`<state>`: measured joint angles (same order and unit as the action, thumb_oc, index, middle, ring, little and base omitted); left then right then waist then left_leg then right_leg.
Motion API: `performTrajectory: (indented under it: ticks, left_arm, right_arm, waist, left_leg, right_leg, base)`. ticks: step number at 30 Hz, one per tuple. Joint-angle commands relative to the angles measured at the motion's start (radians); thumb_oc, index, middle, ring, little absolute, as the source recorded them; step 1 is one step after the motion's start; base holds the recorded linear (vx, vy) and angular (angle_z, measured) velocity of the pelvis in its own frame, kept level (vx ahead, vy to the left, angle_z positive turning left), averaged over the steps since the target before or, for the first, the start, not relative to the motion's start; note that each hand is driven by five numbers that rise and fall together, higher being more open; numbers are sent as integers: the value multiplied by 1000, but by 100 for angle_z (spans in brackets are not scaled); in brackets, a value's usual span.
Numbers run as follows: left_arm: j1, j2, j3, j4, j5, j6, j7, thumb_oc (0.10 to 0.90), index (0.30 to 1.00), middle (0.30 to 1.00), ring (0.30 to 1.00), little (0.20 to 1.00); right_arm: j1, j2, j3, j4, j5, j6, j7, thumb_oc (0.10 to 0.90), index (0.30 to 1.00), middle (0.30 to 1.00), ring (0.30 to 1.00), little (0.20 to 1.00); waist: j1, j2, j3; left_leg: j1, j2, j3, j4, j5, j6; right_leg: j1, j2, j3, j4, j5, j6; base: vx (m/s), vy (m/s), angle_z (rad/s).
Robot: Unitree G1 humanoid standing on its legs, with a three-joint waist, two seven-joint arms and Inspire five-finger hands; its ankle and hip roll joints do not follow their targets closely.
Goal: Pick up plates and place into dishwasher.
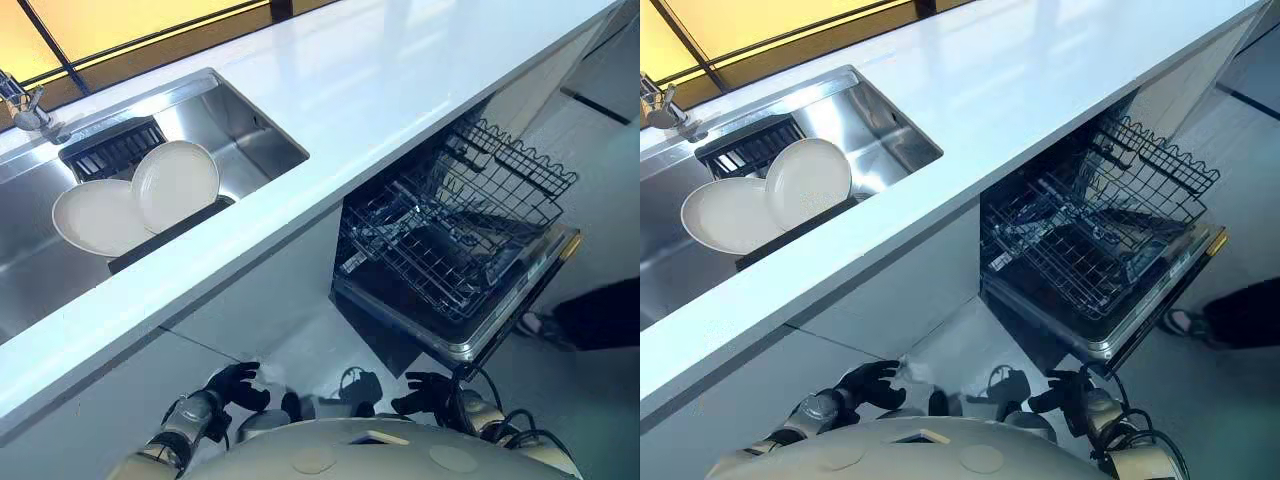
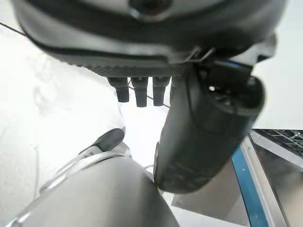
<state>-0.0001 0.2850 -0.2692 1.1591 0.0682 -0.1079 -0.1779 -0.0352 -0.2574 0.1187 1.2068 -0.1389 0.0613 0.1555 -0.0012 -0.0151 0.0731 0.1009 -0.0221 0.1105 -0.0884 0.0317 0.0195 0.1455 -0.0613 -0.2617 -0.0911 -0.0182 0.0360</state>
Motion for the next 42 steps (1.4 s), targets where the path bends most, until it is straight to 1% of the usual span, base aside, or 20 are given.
performTrajectory:
  ticks: [1, 9, 13, 14, 16, 18, 19, 20, 22, 24, 26, 27, 30, 31, 33, 36, 38, 39, 40, 42]
  left_arm:
    - [-22, -22, -11, 36, -13, 4, -22, 800, 900, 900, 900, 900]
    - [-28, -14, 11, 27, -63, -3, -38, 800, 900, 900, 900, 900]
    - [-31, 29, -25, -77, 119, -131, -90, 800, 900, 900, 900, 900]
    - [-38, 83, -88, -203, 184, -143, -134, 800, 900, 900, 900, 900]
    - [-45, 131, -135, -305, 214, -123, -201, 800, 900, 900, 900, 900]
    - [-80, 272, -210, -516, 190, -87, -389, 800, 900, 900, 900, 900]
    - [-97, 314, -214, -590, 152, -67, -451, 800, 900, 900, 900, 900]
    - [-125, 363, -212, -700, 54, -31, -550, 800, 900, 900, 900, 900]
    - [-174, 413, -189, -903, -93, 94, -704, 800, 900, 900, 900, 900]
    - [-222, 468, -161, -1097, -340, 195, -875, 800, 900, 900, 900, 900]
    - [-258, 480, -122, -1234, -636, 293, -1005, 800, 900, 900, 900, 900]
    - [-263, 456, -90, -1304, -791, 352, -1042, 800, 900, 900, 900, 900]
    - [-243, 374, -59, -1402, -1183, 405, -1054, 800, 900, 900, 900, 900]
    - [-238, 360, -55, -1408, -1243, 404, -1055, 800, 900, 900, 900, 900]
    - [-205, 240, -50, -1433, -1385, 421, -1039, 800, 900, 900, 900, 900]
    - [-188, 94, -61, -1457, -1527, 345, -1010, 800, 900, 900, 900, 900]
    - [-198, 41, -56, -1471, -1596, 265, -963, 800, 900, 900, 900, 900]
    - [-216, 22, -47, -1482, -1626, 199, -900, 800, 900, 900, 900, 900]
    - [-222, 18, -45, -1487, -1627, 163, -856, 800, 900, 900, 900, 900]
    - [-256, -2, -15, -1508, -1584, -41, -630, 800, 900, 900, 900, 900]
  right_arm:
    - [19, -29, 42, 45, 1, -3, 5, 800, 900, 900, 900, 900]
    - [20, -36, 46, 39, 2, -3, 14, 800, 900, 900, 900, 900]
    - [22, -62, 45, 1, -12, 21, 38, 800, 900, 900, 900, 900]
    - [16, -95, 50, -22, -15, 37, 63, 800, 900, 900, 900, 900]
    - [14, -119, 54, -38, -14, 45, 79, 800, 900, 900, 900, 900]
    - [16, -167, 64, -85, -7, 67, 112, 800, 900, 900, 900, 900]
    - [17, -180, 65, -98, -9, 71, 123, 800, 900, 900, 900, 900]
    - [20, -196, 67, -118, -16, 77, 137, 800, 900, 900, 900, 900]
    - [33, -208, 66, -160, -24, 95, 148, 800, 900, 900, 900, 900]
    - [48, -216, 70, -192, -31, 102, 152, 800, 900, 900, 900, 900]
    - [65, -216, 75, -224, -34, 114, 149, 800, 900, 900, 900, 900]
    - [74, -213, 75, -246, -39, 124, 151, 800, 900, 900, 900, 900]
    - [83, -206, 90, -273, -32, 136, 155, 800, 900, 900, 900, 900]
    - [83, -205, 91, -273, -33, 135, 157, 800, 900, 900, 900, 900]
    - [74, -193, 102, -255, -36, 128, 161, 800, 900, 900, 900, 900]
    - [47, -173, 114, -203, -41, 112, 164, 800, 900, 900, 900, 900]
    - [29, -167, 122, -161, -45, 91, 167, 800, 900, 900, 900, 900]
    - [18, -160, 130, -126, -44, 69, 161, 800, 900, 900, 900, 900]
    - [14, -157, 134, -117, -44, 63, 158, 800, 900, 900, 900, 900]
    - [1, -139, 148, -71, -34, 36, 140, 800, 900, 900, 900, 900]
  waist:
    - [17, 25, -17]
    - [18, 23, -14]
    - [18, 28, -8]
    - [16, 37, 0]
    - [14, 44, 6]
    - [3, 57, 14]
    - [1, 59, 15]
    - [-2, 62, 17]
    - [-2, 65, 18]
    - [-2, 67, 20]
    - [-1, 66, 17]
    - [1, 64, 12]
    - [0, 52, 5]
    - [0, 50, 4]
    - [4, 38, 3]
    - [12, 24, 4]
    - [16, 19, 2]
    - [19, 16, -1]
    - [19, 15, -2]
    - [25, 10, -10]
  left_leg:
    - [2, -12, 35, 62, -125, -11]
    - [-7, -10, 29, 57, -115, -20]
    - [-18, -7, 33, 60, -109, -27]
    - [-26, -4, 35, 61, -105, -28]
    - [-28, -4, 35, 58, -103, -28]
    - [-31, -5, 33, 54, -95, -27]
    - [-30, -6, 32, 50, -93, -25]
    - [-30, -8, 30, 46, -90, -23]
    - [-27, -10, 27, 40, -88, -18]
    - [-17, -12, 24, 32, -86, -14]
    - [-11, -14, 19, 20, -85, -12]
    - [-9, -13, 17, 13, -86, -12]
    - [0, -10, 15, 1, -88, -15]
    - [1, -10, 15, 1, -89, -15]
    - [5, -8, 13, 1, -95, -16]
    - [7, -4, 10, 1, -99, -17]
    - [8, -3, 6, 1, -101, -17]
    - [8, -3, 5, 1, -102, -17]
    - [8, -3, 4, 1, -102, -18]
    - [12, -2, 1, 1, -105, -17]
  right_leg:
    - [-54, 27, -26, 124, -109, 17]
    - [-62, 28, -30, 122, -103, 19]
    - [-69, 24, -36, 122, -98, 22]
    - [-81, 22, -36, 126, -97, 23]
    - [-86, 22, -38, 129, -97, 24]
    - [-92, 22, -35, 134, -96, 27]
    - [-93, 22, -33, 134, -94, 28]
    - [-93, 22, -32, 134, -92, 31]
    - [-90, 22, -33, 132, -90, 34]
    - [-81, 24, -32, 131, -90, 35]
    - [-75, 26, -31, 125, -85, 36]
    - [-73, 28, -29, 119, -82, 35]
    - [-65, 33, -25, 106, -78, 30]
    - [-64, 33, -24, 104, -78, 29]
    - [-59, 35, -24, 101, -80, 24]
    - [-56, 38, -27, 103, -84, 16]
    - [-55, 39, -28, 104, -87, 12]
    - [-54, 40, -28, 106, -90, 11]
    - [-55, 40, -28, 108, -91, 11]
    - [-52, 42, -29, 110, -96, 11]
  base:
    - [-223, -677, 113]
    - [-7, -9, 0]
    - [-29, 21, 2]
    - [-83, 68, 7]
    - [-55, 57, 8]
    - [-33, 57, 10]
    - [-20, 45, 6]
    - [0, 0, 0]
    - [3, -3, 2]
    - [12, -21, 9]
    - [21, -29, 8]
    - [38, -44, 4]
    - [51, -54, -2]
    - [41, -50, -4]
    - [30, -46, -4]
    - [13, -24, -2]
    - [7, -8, -2]
    - [0, 0, 0]
    - [33, -19, 1]
    - [50, -17, 2]
